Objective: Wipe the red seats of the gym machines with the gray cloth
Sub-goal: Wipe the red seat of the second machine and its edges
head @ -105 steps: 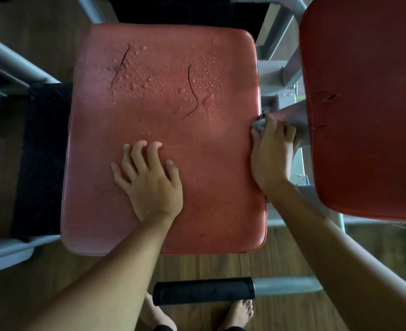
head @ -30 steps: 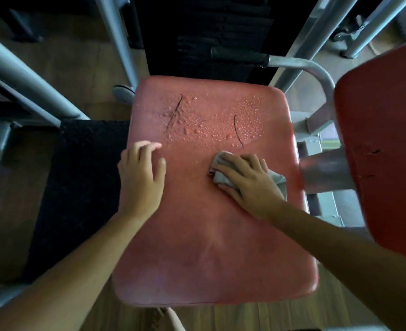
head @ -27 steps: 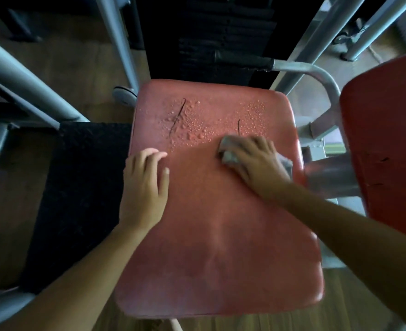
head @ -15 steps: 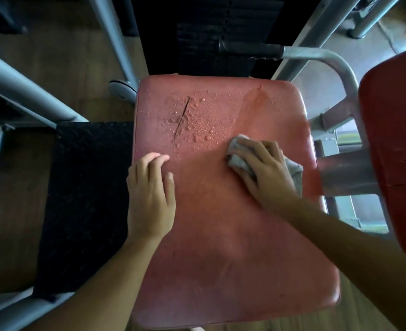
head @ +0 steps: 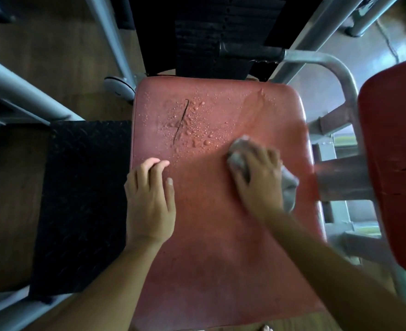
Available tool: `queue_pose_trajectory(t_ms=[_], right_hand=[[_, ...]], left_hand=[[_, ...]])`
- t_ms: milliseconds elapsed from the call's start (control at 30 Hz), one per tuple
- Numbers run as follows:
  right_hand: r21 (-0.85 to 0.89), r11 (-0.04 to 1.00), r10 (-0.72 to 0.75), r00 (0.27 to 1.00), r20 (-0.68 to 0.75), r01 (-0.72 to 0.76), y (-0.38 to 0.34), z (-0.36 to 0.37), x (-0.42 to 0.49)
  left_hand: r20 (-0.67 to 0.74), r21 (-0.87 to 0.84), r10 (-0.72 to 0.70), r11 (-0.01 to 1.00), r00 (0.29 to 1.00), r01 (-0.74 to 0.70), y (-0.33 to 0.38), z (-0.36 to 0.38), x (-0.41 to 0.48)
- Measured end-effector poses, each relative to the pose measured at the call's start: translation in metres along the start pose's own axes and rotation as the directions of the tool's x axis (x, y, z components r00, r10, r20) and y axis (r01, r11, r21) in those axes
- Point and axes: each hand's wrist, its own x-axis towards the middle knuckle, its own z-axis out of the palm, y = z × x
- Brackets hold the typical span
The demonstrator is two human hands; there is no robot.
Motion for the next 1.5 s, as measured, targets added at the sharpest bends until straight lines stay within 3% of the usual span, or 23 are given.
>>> queue_pose_trajectory(t_ms=[133,200,333,400,467,633,733,867,933,1000,1067,1100,1167,1233,1300,1367,1433,1500], right_hand=[[0.068,0.925,-0.38,0.907,0.184,0.373,0.025,-0.014,-0.025],[0.014,0.906,-0.417,0.885,0.206,0.423,0.039,-0.016,0.008],[0.005,0.996,-0.086,0.996,0.01,0.086,0.022,-0.003,0.064],[0.034,0.995,0.098,0.992,-0.08,-0.096,0.001,0.011,0.072],[0.056,0.984,0.177,0.978,-0.109,-0.172,-0.015,0.021,0.072],[-0.018,0.99,-0.142,0.989,-0.044,0.142,-0.018,0.023,0.084],[-0.004,0.988,-0.155,0.988,-0.019,0.155,-0.031,0.031,0.106],[-0.016,0.978,-0.206,0.979,0.004,0.206,-0.065,0.045,0.117],[-0.041,0.924,-0.38,0.925,0.014,0.38,-0.071,0.047,0.1],[-0.036,0.812,-0.581,0.813,0.045,0.582,-0.062,0.044,0.081],[-0.021,0.738,-0.669,0.736,0.103,0.674,-0.048,0.037,0.084],[-0.039,0.743,-0.66,0.741,0.121,0.668,-0.044,0.035,0.093],[-0.086,0.821,-0.555,0.824,0.113,0.565,-0.04,0.033,0.117],[-0.077,0.908,-0.407,0.911,0.067,0.412,-0.049,0.035,0.126],[-0.073,0.941,-0.33,0.944,0.003,0.33,-0.063,0.04,0.107],[-0.053,0.899,-0.434,0.901,-0.002,0.434,-0.07,0.041,0.075],[0.001,0.808,-0.587,0.806,0.076,0.589,-0.065,0.036,0.062],[-0.032,0.783,-0.613,0.781,0.12,0.621,-0.061,0.034,0.082]], left_hand=[[-0.028,-0.009,0.013,1.0,1.0,-0.014,0.0,0.001,0.0],[-0.029,-0.032,0.005,0.999,1.0,-0.006,0.001,0.002,0.0],[-0.024,-0.043,-0.01,0.999,1.0,0.009,0.001,0.002,0.001],[-0.034,-0.056,-0.018,0.998,0.999,0.017,0.002,0.001,0.0],[-0.064,-0.074,-0.037,0.997,0.997,0.033,0.002,0.001,0.0],[-0.145,-0.202,-0.154,0.972,0.977,0.123,-0.002,0.005,-0.001],[-0.184,-0.333,-0.226,0.93,0.957,0.155,-0.003,0.005,-0.001],[-0.192,-0.38,-0.281,0.905,0.941,0.193,-0.003,0.002,0.0],[-0.196,-0.371,-0.278,0.909,0.94,0.191,-0.002,0.001,0.0],[-0.194,-0.352,-0.264,0.918,0.945,0.184,-0.002,0.002,0.001],[-0.188,-0.329,-0.252,0.927,0.949,0.181,-0.003,0.002,0.001],[-0.182,-0.319,-0.247,0.93,0.952,0.181,-0.003,0.002,0.001],[-0.166,-0.297,-0.235,0.938,0.958,0.179,-0.002,0.003,0.001],[-0.158,-0.277,-0.228,0.944,0.961,0.179,-0.002,0.002,0.002],[-0.163,-0.264,-0.216,0.95,0.963,0.168,-0.002,0.003,0.002],[-0.169,-0.256,-0.203,0.954,0.964,0.156,-0.004,0.003,0.002],[-0.162,-0.254,-0.201,0.954,0.966,0.156,-0.005,0.004,0.002],[-0.161,-0.25,-0.208,0.954,0.965,0.163,-0.004,0.004,0.002]])
